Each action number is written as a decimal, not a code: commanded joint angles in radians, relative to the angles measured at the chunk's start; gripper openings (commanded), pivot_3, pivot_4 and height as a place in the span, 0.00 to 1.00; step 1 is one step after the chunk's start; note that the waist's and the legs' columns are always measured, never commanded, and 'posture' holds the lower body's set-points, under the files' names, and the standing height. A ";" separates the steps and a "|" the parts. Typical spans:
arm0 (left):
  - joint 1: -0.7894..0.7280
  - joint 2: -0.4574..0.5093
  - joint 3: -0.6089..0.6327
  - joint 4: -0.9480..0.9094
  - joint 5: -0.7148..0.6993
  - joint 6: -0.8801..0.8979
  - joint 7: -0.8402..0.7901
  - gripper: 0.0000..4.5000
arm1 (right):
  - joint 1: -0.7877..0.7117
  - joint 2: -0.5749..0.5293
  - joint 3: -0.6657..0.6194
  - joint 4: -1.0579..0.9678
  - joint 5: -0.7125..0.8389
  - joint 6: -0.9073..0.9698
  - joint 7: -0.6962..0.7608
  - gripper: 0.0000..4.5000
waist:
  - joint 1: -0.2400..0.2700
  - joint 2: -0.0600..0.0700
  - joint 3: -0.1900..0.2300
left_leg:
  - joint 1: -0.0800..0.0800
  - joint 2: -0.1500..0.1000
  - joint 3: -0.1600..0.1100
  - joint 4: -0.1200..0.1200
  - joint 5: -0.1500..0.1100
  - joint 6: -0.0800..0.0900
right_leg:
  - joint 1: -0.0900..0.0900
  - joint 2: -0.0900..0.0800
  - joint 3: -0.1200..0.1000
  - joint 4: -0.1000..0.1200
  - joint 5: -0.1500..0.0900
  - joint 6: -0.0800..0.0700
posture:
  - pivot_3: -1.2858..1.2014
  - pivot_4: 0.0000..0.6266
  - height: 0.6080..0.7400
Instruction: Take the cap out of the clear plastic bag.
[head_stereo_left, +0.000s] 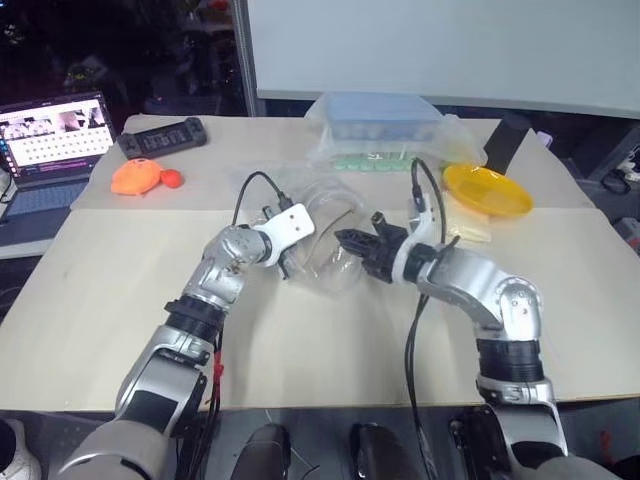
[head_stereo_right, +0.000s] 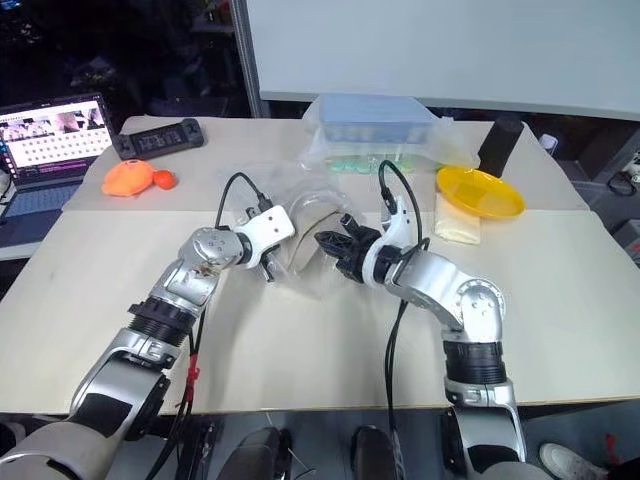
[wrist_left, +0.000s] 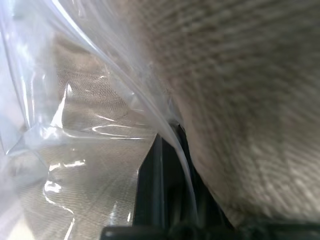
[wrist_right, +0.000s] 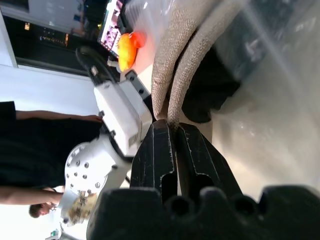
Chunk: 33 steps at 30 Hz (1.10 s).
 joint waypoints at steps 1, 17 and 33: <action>-0.037 -0.035 0.010 -0.021 -0.044 -0.010 -0.005 0.00 | 0.026 -0.104 0.087 -0.170 0.065 0.072 -0.002 0.02 | 0.000 0.000 0.000 | 0.000 0.000 0.000 0.000 0.000 0.000 | 0.000 0.000 0.000 -0.001 0.000 0.000 | 0.52 0.24 1.00; -0.081 0.049 0.093 -0.318 -0.310 0.392 -0.202 0.00 | 0.008 -0.293 0.171 -0.180 0.036 -0.001 0.016 0.02 | -0.009 0.000 0.000 | 0.002 0.000 0.001 0.000 0.000 0.000 | 0.001 0.001 0.001 -0.007 0.000 0.000 | 0.52 0.24 1.00; -0.049 0.092 0.010 -0.329 -0.297 0.345 -0.179 0.00 | 0.421 -0.997 -0.243 -0.491 0.065 0.108 0.653 0.02 | 0.012 0.000 0.000 | 0.000 0.000 0.001 0.000 -0.001 0.002 | 0.003 0.001 0.000 -0.011 -0.001 0.000 | 0.52 0.24 1.00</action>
